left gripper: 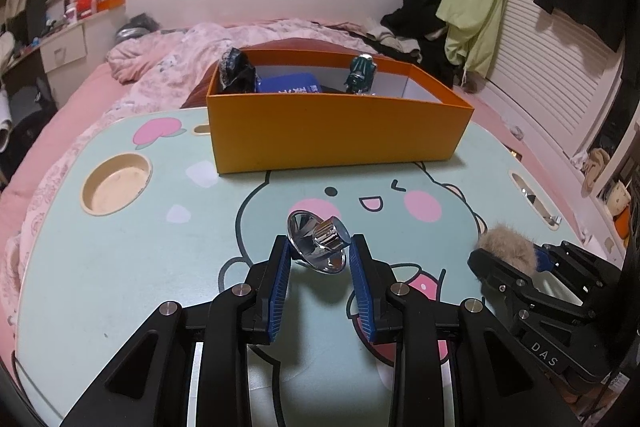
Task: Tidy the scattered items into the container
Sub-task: 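Lower the pompom and silver knob into the orange box and open both grippers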
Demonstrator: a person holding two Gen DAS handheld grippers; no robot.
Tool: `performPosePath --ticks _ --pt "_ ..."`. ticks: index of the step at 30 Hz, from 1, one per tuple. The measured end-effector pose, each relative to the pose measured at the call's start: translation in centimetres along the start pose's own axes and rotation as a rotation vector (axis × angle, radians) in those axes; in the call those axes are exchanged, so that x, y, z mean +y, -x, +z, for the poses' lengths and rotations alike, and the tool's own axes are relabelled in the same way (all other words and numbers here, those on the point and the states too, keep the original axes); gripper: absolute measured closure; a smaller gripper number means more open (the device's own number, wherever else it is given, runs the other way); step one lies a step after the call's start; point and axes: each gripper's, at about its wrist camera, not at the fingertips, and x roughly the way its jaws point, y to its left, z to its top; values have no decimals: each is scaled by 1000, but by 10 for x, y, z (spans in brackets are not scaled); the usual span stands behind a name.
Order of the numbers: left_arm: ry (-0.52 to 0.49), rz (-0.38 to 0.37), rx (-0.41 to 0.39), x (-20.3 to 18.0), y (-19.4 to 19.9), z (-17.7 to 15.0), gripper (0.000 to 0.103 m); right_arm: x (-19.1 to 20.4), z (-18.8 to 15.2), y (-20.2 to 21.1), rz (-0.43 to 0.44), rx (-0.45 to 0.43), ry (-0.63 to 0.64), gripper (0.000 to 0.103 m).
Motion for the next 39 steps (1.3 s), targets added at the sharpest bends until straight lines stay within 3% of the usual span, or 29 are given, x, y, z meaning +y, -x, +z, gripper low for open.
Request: performPosePath --ticks 26,30,39 --pt "-18 14 -16 -2 7 6 74 7 7 -1 -18 24 36 65" --pt "8 -37 -45 5 18 25 74 7 23 5 8 2 24 65" --pt "24 -57 -77 30 18 94 74 -16 91 2 58 -19 -67 65"
